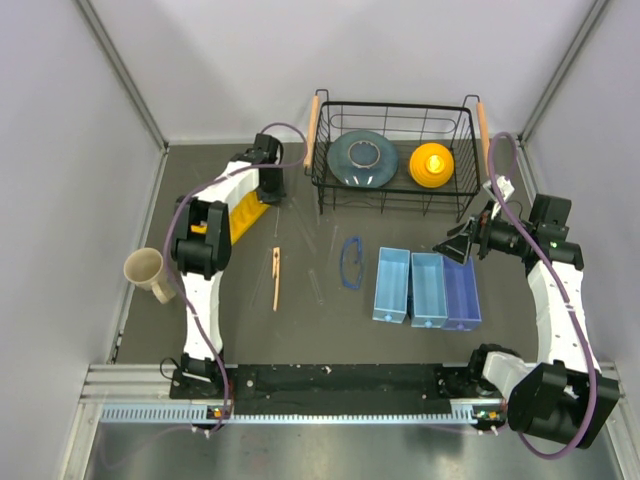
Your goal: Organize the chemistry lab equipment
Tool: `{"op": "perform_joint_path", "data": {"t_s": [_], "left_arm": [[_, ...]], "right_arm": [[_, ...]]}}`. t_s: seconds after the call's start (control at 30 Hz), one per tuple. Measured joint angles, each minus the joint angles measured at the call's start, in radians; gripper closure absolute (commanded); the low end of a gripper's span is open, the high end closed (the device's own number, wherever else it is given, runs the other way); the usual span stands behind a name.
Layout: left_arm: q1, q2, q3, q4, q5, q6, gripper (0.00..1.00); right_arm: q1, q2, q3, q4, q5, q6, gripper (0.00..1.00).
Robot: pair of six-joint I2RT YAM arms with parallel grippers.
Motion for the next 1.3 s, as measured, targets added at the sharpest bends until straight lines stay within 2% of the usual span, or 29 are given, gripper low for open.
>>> {"op": "perform_joint_path", "data": {"t_s": [0.27,0.4,0.57,0.7,0.77,0.87,0.93,1.0,1.13,1.3], "left_arm": [[0.0,-0.235,-0.092,0.031,0.032,0.01,1.0],[0.0,-0.384,-0.189,0.072,0.033,0.02,1.0],[0.001,-0.626,-0.426,0.146,0.084,0.033,1.0],[-0.002,-0.903,-0.658,0.228,0.183,0.029,1.0],[-0.014,-1.066,-0.782,0.322,0.237,0.0,1.0],[-0.08,-1.304,-0.949,0.495,0.294,-0.072,1.0],[-0.161,-1.421,-1.049,0.627,0.296,-0.145,1.0],[-0.248,-1.497,-1.132,0.749,0.286,-0.224,1.0],[-0.416,-1.498,-1.217,0.946,0.184,-0.381,1.0],[-0.631,-1.356,-1.212,1.094,0.016,-0.478,1.0]], "right_arm": [[0.0,-0.027,0.0,-0.003,-0.034,-0.017,0.01],[0.0,-0.05,-0.003,-0.004,-0.064,-0.046,0.01],[0.0,-0.099,-0.033,-0.005,-0.111,-0.101,0.01],[0.0,-0.119,-0.045,-0.01,-0.174,-0.122,0.01],[0.001,-0.123,-0.042,-0.013,-0.205,-0.119,0.02],[0.049,-0.124,-0.016,-0.015,-0.203,-0.09,0.04],[0.128,-0.124,0.013,-0.015,-0.175,-0.069,0.05],[0.256,-0.121,0.052,-0.013,-0.109,-0.036,0.07],[0.468,-0.093,0.139,-0.002,-0.028,0.059,0.14],[0.535,-0.006,0.17,0.112,-0.009,0.265,0.18]]}}
